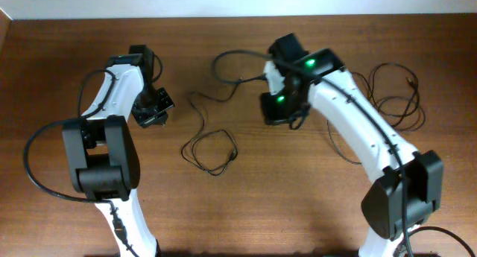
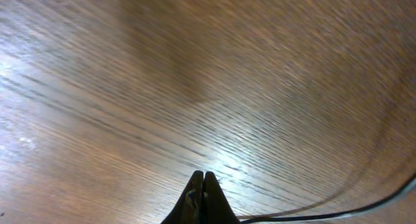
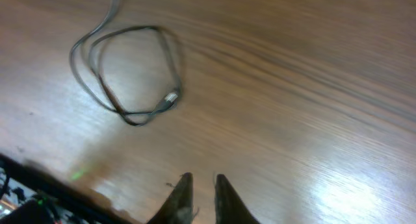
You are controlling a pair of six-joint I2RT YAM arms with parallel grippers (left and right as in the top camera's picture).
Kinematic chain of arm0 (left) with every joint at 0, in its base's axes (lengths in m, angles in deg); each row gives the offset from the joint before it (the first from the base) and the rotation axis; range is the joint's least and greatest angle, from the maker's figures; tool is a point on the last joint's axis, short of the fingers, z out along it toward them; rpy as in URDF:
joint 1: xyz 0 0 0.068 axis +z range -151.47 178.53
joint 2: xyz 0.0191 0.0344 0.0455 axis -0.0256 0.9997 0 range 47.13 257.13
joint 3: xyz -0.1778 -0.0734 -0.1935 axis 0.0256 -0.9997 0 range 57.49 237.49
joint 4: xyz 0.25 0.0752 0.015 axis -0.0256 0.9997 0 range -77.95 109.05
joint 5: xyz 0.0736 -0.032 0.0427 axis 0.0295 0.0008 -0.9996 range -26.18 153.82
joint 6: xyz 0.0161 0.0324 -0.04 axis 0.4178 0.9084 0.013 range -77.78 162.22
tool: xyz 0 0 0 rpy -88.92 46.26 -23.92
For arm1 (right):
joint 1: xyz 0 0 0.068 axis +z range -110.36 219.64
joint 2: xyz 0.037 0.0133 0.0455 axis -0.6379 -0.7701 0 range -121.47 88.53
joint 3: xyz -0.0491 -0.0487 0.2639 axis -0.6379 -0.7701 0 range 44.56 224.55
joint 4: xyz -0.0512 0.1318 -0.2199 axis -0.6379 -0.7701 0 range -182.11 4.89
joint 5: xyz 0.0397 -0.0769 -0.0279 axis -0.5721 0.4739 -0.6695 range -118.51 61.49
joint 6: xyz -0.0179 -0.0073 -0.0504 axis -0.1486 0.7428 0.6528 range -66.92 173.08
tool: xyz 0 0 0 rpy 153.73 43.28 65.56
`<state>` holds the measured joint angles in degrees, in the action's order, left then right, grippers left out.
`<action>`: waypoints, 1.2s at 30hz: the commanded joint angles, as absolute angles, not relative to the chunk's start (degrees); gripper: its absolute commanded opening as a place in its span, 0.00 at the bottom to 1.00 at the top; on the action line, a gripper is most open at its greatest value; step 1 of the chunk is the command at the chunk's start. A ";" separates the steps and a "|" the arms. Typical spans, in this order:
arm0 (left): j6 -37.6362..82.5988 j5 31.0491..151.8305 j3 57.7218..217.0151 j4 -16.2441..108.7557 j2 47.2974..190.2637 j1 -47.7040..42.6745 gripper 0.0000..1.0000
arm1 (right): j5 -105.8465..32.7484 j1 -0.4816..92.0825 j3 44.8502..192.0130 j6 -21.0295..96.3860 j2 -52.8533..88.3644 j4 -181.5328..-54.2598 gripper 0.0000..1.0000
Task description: Untangle cables
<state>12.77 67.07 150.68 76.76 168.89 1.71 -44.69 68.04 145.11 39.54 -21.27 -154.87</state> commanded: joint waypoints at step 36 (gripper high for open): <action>11.41 67.51 150.26 77.04 168.95 2.44 0.99 | -43.34 93.24 145.57 44.72 -45.23 -129.51 0.04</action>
<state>11.50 67.09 150.68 77.11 168.89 2.30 -43.10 93.31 145.13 44.34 -43.54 -128.05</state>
